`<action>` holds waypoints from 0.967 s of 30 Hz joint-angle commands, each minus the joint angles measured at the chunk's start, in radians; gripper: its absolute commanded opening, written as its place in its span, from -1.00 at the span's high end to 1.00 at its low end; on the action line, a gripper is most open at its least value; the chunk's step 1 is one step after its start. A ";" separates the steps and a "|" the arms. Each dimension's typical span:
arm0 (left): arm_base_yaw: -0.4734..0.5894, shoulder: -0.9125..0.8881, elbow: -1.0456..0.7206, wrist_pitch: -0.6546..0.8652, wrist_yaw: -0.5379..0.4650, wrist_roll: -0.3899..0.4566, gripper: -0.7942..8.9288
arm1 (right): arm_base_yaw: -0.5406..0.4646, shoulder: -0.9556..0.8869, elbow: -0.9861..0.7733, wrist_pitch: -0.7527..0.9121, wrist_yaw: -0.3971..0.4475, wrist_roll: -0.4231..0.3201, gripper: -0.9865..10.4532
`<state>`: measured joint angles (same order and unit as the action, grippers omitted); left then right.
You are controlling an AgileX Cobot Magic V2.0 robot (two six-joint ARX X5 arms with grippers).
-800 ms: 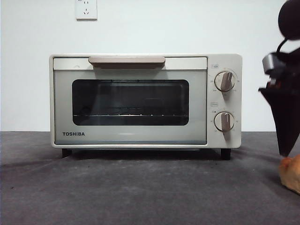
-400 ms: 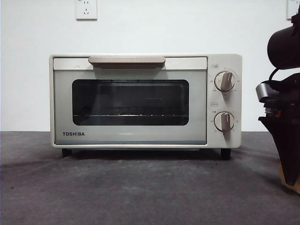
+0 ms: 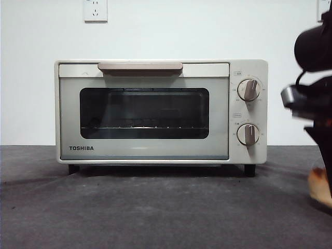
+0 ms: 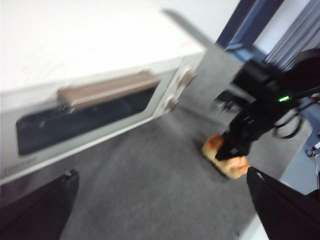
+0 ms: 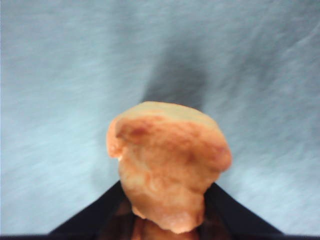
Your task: The left arm flap open the oven, the right arm pick bread and place it into oven, the left arm flap close the oven
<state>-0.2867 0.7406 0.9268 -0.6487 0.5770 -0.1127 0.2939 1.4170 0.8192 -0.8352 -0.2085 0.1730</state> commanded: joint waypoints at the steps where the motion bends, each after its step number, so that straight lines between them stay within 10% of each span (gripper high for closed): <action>1: -0.005 0.043 0.026 0.005 -0.002 0.007 -0.21 | 0.005 -0.068 0.006 -0.016 -0.052 0.009 0.59; 13: -0.051 0.336 0.222 -0.049 -0.002 0.074 0.77 | 0.005 -0.520 0.006 -0.062 -0.127 0.027 0.59; 29: -0.130 0.688 0.426 0.005 -0.138 0.247 0.80 | 0.005 -0.938 0.006 -0.058 -0.213 0.082 0.59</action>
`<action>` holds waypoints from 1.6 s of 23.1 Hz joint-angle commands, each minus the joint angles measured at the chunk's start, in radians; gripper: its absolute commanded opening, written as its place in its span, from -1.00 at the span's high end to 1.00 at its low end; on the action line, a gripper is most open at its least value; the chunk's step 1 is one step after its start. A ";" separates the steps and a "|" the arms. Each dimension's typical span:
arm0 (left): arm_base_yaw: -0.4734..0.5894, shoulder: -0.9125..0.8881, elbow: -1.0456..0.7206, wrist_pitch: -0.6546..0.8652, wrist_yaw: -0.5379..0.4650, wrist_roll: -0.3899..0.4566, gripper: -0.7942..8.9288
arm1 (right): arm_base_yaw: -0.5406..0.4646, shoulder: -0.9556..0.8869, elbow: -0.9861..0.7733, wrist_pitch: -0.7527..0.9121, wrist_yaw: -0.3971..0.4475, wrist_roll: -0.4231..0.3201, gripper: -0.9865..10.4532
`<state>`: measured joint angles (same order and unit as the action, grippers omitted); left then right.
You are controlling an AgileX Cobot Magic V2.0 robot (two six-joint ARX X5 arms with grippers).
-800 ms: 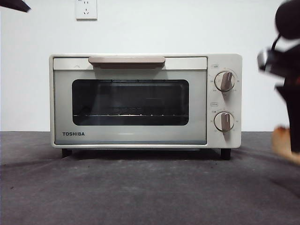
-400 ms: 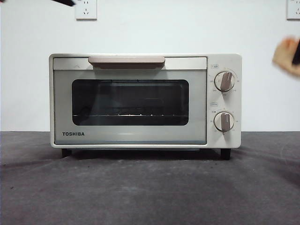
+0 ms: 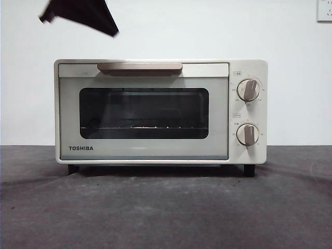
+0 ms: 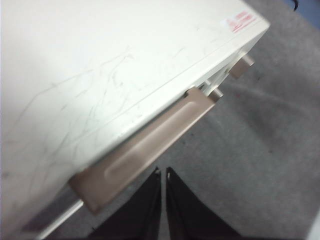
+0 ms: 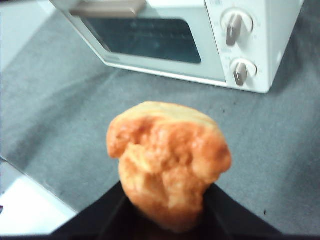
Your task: The left arm flap open the oven, the right arm pick bread and place it into oven, the left arm flap close the oven
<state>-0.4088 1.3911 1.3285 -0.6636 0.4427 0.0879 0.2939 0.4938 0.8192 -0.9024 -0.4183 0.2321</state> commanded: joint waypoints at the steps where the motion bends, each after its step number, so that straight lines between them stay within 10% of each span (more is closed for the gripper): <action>1: -0.011 0.052 0.024 0.026 -0.004 0.061 0.80 | 0.005 -0.027 0.006 0.009 -0.003 0.023 0.59; 37: -0.053 0.152 0.024 0.007 -0.066 0.116 0.80 | 0.005 -0.067 0.006 0.008 -0.001 0.019 0.59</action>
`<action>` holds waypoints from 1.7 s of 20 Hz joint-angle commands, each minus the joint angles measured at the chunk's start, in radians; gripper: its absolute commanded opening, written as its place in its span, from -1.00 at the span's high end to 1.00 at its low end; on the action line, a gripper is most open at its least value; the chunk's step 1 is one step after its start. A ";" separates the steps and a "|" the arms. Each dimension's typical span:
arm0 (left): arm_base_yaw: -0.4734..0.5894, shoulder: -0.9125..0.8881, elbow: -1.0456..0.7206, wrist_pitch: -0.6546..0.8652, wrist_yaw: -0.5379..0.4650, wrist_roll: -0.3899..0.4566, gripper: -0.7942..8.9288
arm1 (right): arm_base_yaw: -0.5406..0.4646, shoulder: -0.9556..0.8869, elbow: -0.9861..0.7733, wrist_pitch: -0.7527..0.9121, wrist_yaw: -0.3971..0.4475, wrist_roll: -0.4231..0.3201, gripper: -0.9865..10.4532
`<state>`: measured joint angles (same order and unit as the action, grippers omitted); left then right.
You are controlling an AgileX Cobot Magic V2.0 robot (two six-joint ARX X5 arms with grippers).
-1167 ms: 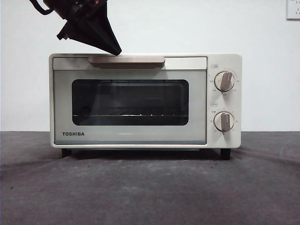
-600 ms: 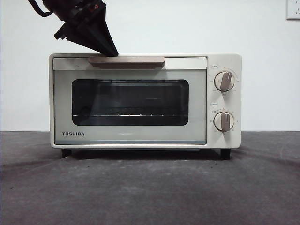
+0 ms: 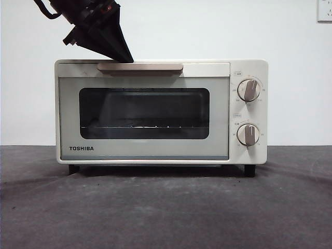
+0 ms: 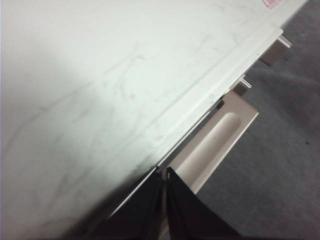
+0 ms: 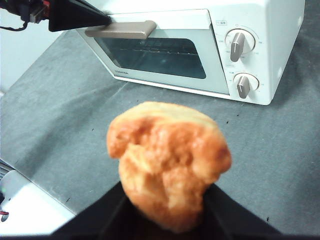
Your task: The left arm flap open the oven, the right arm pick bread and place it into oven, the left arm flap close the oven
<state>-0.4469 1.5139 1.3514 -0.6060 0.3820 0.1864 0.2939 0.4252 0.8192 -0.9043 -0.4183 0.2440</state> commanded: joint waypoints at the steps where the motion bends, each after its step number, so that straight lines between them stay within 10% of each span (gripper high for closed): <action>1: -0.019 0.029 0.002 -0.061 -0.005 0.020 0.80 | 0.005 0.002 0.006 0.010 -0.001 0.007 0.59; 17: -0.087 0.004 -0.016 -0.220 -0.055 0.043 0.80 | 0.005 0.002 0.006 0.005 -0.001 0.007 0.59; 34: -0.122 -0.172 -0.341 -0.003 -0.098 -0.076 0.80 | 0.005 0.002 0.006 0.005 -0.001 0.005 0.59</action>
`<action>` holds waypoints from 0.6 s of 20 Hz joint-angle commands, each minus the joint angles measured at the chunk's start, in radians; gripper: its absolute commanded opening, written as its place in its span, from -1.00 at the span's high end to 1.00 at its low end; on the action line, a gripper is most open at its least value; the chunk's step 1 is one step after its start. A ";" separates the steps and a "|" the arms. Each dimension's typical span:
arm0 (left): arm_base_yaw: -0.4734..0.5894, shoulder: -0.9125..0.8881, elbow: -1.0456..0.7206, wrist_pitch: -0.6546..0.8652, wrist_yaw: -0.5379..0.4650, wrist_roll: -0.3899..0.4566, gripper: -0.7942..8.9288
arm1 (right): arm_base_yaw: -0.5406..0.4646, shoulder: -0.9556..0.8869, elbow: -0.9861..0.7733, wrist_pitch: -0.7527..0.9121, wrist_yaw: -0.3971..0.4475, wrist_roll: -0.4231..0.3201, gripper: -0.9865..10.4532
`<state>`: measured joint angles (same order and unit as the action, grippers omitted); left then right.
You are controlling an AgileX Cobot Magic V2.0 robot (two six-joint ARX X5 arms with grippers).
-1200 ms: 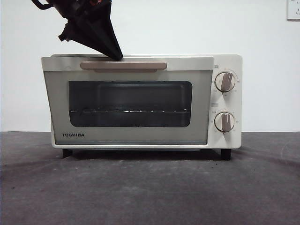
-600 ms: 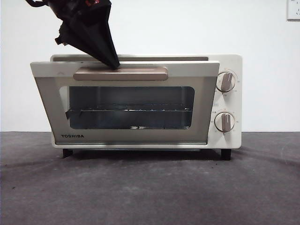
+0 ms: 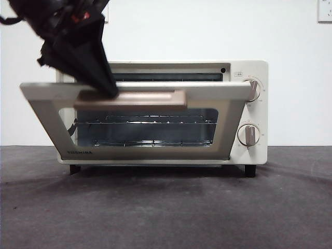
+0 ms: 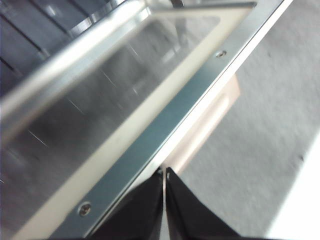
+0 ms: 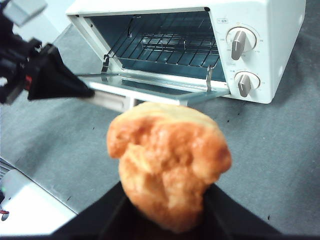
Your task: The left arm flap open the oven, the right arm pick bread and place it into oven, the left arm flap close the oven
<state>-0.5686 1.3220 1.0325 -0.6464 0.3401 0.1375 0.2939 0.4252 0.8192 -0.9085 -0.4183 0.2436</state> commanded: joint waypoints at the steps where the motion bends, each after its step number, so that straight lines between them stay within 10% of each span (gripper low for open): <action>1: -0.005 0.011 -0.040 0.048 -0.056 -0.032 0.80 | 0.005 0.002 0.006 0.009 -0.001 0.006 0.59; 12: -0.042 -0.038 -0.143 0.116 -0.080 -0.092 0.80 | 0.005 0.002 0.006 0.009 -0.001 0.003 0.59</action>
<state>-0.6109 1.2724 0.8833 -0.5705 0.2962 0.0650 0.2939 0.4252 0.8192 -0.9085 -0.4183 0.2436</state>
